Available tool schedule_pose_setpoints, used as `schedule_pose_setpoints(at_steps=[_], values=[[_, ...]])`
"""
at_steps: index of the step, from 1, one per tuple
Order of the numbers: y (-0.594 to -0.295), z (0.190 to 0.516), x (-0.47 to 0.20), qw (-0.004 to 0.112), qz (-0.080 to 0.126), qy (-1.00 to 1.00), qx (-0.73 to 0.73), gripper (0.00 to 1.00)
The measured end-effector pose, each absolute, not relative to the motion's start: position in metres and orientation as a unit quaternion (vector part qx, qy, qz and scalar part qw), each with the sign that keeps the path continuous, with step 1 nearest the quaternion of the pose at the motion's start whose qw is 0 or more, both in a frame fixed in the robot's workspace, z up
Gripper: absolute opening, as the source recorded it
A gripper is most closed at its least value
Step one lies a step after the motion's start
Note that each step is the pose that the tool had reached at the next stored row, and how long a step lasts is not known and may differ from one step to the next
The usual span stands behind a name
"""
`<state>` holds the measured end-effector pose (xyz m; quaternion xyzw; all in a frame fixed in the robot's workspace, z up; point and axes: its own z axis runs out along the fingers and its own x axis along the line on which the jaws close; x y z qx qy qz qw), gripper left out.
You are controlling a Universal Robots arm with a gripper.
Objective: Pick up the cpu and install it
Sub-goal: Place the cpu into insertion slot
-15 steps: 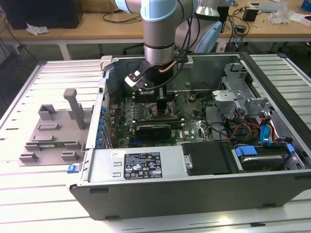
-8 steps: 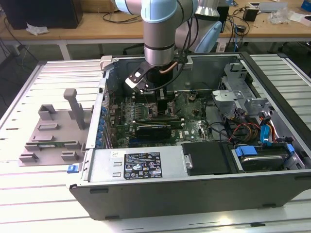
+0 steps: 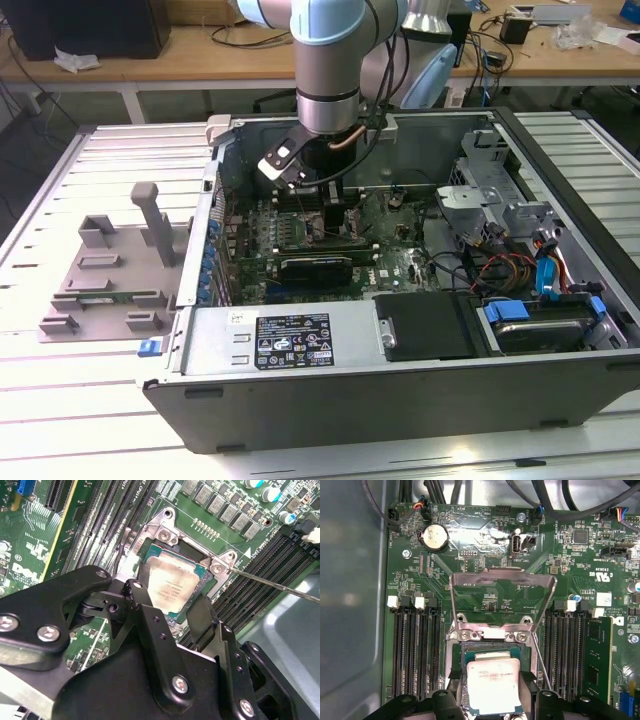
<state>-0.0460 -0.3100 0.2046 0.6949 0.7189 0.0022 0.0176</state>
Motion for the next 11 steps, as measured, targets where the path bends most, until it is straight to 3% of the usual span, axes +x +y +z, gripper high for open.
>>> schedule_pose_setpoints(at_steps=[11], values=[[-0.3104, 0.2023, -0.0461, 0.018, 0.001, 0.719, 0.695, 0.57]])
